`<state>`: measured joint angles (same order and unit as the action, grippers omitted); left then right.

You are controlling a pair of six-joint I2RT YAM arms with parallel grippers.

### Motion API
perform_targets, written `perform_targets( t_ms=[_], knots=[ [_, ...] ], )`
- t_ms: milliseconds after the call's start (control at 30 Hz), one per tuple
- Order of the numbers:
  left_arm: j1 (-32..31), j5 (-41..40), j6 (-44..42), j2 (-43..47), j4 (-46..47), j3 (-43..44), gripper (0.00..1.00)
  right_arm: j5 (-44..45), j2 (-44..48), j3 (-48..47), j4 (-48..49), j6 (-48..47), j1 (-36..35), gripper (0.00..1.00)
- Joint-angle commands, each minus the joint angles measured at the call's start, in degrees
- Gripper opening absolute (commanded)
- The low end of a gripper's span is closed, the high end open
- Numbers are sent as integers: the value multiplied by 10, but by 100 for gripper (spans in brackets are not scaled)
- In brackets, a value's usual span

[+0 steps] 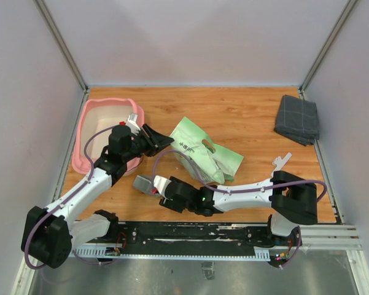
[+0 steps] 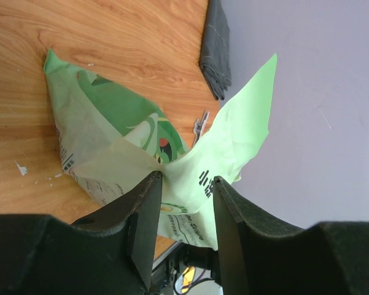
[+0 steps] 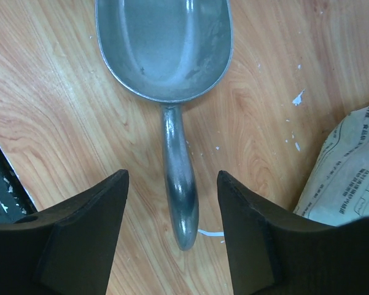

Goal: Fill the litter box with clean litter
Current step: Move the spatula to the center of the board.

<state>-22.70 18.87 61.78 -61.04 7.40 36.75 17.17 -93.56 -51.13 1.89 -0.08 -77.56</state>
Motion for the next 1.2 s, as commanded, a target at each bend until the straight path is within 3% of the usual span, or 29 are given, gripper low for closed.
perform_targets(
  t_ms=[0,233,433,600,700,900,1000,1167],
  knots=[
    [-2,-15,-1,6,28,12,43,2,-9,9,23,2,8,58],
    [-2,-19,-4,7,30,9,43,17,25,31,-3,27,7,28],
    [-2,-8,9,7,53,6,44,53,91,79,-85,96,7,20],
    [-2,-13,-5,2,47,25,44,57,143,94,-209,179,7,21],
    [-2,-14,-26,-6,33,43,44,50,164,104,-259,225,7,31],
    [-2,-28,-62,8,10,54,45,41,241,67,-347,251,7,77],
    [-2,-45,-100,22,-31,72,45,19,311,21,-392,236,7,84],
    [-3,-93,-180,45,-151,109,45,36,407,-49,-433,205,7,80]
  ],
)
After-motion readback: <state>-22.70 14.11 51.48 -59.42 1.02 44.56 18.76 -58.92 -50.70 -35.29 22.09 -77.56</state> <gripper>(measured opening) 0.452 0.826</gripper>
